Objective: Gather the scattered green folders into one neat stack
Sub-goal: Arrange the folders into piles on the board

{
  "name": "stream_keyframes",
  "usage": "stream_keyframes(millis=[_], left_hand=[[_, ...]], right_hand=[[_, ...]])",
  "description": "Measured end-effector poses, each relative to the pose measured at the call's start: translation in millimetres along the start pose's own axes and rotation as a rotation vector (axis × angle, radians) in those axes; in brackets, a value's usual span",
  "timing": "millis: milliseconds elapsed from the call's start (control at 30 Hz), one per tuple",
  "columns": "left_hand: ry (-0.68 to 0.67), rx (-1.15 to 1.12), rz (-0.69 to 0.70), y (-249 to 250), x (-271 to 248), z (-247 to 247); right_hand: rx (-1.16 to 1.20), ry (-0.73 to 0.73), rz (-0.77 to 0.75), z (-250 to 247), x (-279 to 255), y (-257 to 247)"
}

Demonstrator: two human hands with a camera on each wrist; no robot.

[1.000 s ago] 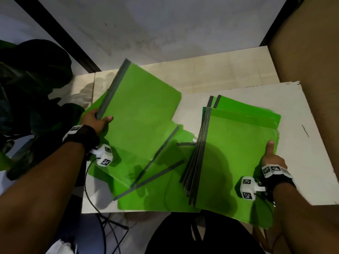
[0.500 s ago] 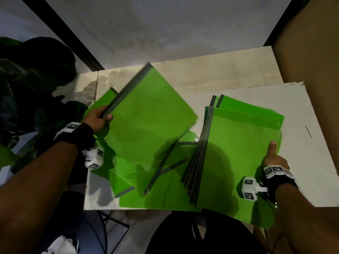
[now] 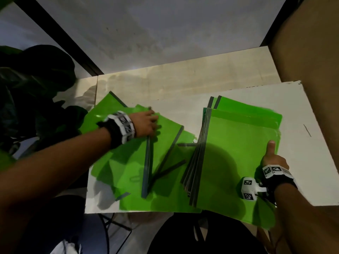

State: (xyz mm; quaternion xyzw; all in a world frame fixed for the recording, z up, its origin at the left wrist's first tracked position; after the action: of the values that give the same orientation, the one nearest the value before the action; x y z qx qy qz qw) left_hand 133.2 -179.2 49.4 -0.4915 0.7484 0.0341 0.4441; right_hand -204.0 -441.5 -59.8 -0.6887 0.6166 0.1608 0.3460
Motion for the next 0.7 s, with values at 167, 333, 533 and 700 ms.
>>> stream_keyframes(millis=[167, 333, 533, 700], left_hand=[[0.116, 0.127, 0.217, 75.1, 52.6, 11.4], [0.038, 0.128, 0.258, 91.9, 61.6, 36.6], [0.181, 0.161, 0.258, 94.4, 63.4, 32.5], [0.283, 0.302, 0.268, 103.0, 69.7, 26.3]], right_hand=[[0.086, 0.046, 0.046, 0.8, 2.6, 1.6], [0.082, 0.034, 0.042, 2.8, 8.1, 4.3], [0.266, 0.115, 0.114, 5.5, 15.5, 8.8], [0.39, 0.105, 0.201, 9.8, 19.8, 12.5]])
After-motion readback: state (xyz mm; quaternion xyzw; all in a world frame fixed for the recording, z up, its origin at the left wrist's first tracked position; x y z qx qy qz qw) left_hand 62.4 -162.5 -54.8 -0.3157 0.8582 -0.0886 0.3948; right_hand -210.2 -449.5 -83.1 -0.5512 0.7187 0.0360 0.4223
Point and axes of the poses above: each hand's wrist, its own x-axis towards the middle knuckle, its own z-axis out of the palm, y = z × x, the point moved 4 cm from there along x, towards the middle knuckle, and after that the axes turned 14 degrees about x, right-handed, at the moved point
